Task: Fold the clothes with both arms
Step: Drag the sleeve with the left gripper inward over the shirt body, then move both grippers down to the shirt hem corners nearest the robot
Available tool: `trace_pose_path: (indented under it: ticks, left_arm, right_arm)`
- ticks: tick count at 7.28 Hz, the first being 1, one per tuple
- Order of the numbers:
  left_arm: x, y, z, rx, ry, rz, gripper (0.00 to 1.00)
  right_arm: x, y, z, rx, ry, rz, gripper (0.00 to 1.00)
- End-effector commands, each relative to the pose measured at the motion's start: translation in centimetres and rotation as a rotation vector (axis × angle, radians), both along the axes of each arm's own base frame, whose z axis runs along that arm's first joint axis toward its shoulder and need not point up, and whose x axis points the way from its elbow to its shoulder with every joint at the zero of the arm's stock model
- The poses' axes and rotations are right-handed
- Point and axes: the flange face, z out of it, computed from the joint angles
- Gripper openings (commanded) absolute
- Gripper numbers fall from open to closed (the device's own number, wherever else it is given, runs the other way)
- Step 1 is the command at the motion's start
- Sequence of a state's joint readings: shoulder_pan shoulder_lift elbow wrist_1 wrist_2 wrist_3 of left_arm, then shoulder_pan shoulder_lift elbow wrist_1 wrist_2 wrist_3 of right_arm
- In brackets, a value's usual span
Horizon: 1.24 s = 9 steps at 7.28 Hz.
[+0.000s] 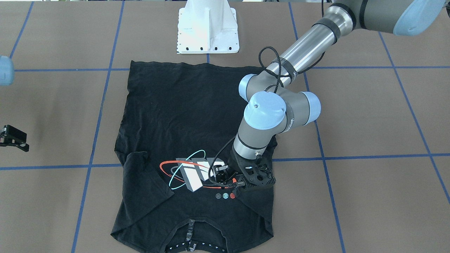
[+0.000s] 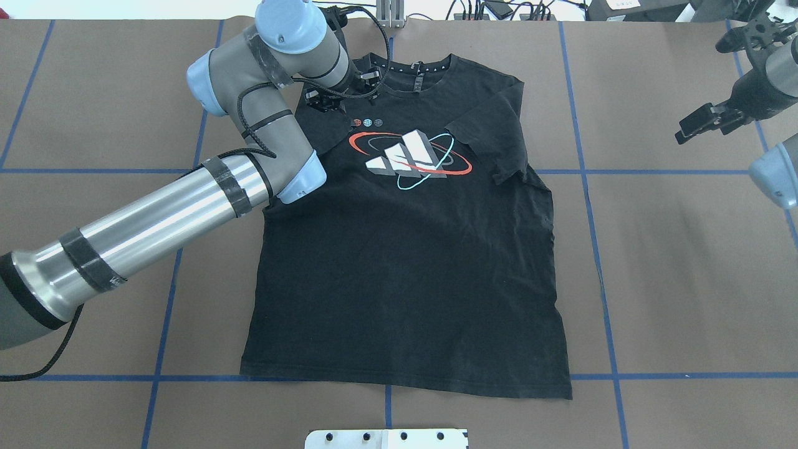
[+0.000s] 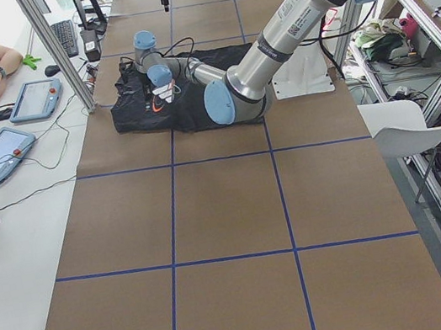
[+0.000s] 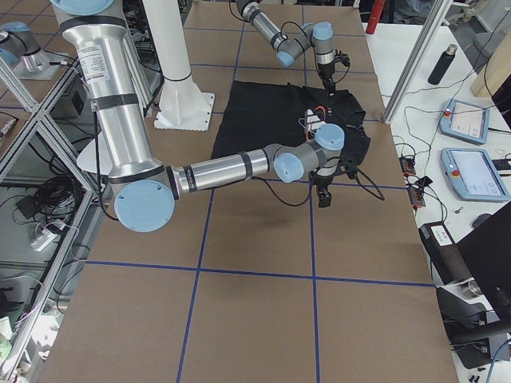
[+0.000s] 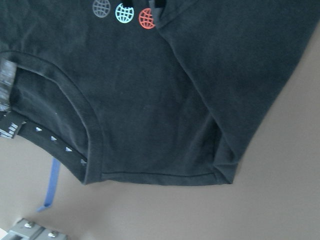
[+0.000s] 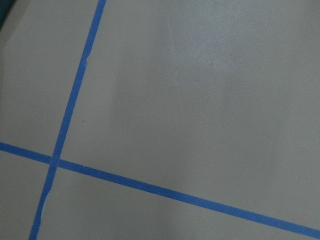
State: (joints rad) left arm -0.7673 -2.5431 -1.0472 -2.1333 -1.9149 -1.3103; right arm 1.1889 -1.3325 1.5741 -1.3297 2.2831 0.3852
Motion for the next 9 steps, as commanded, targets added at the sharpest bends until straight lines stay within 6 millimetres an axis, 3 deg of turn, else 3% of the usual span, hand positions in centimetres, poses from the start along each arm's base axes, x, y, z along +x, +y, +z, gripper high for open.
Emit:
trace_pose_path:
  ticks: [1, 2, 4, 5, 6, 9]
  left_arm:
    - [-4.0, 4.1, 2.6, 0.067, 0.025, 0.021, 1.00]
    - [-6.4, 7.1, 4.0, 0.082, 0.039, 0.029, 1.00]
    - [-9.8, 16.7, 8.0, 0.110, 0.068, 0.101, 1.00]
    - [-11.1, 20.6, 8.9, 0.117, 0.082, 0.135, 1.00]
    - [-11.2, 22.9, 10.2, 0.098, 0.079, 0.159, 1.00]
    - [-8.8, 29.9, 12.5, 0.051, 0.064, 0.214, 1.00]
  right_arm:
    - [-2.4, 1.7, -2.9, -0.062, -0.040, 0.059, 1.00]
    - [-4.8, 4.1, -3.7, -0.083, -0.071, 0.073, 1.00]
    - [-6.9, 9.2, -1.3, -0.075, -0.175, 0.119, 1.00]
    - [-7.9, 12.1, -0.8, -0.084, -0.206, 0.125, 1.00]
    - [-8.2, 15.5, -1.4, -0.094, -0.205, 0.123, 1.00]
    - [-11.7, 26.0, -5.6, -0.160, -0.200, 0.153, 1.00]
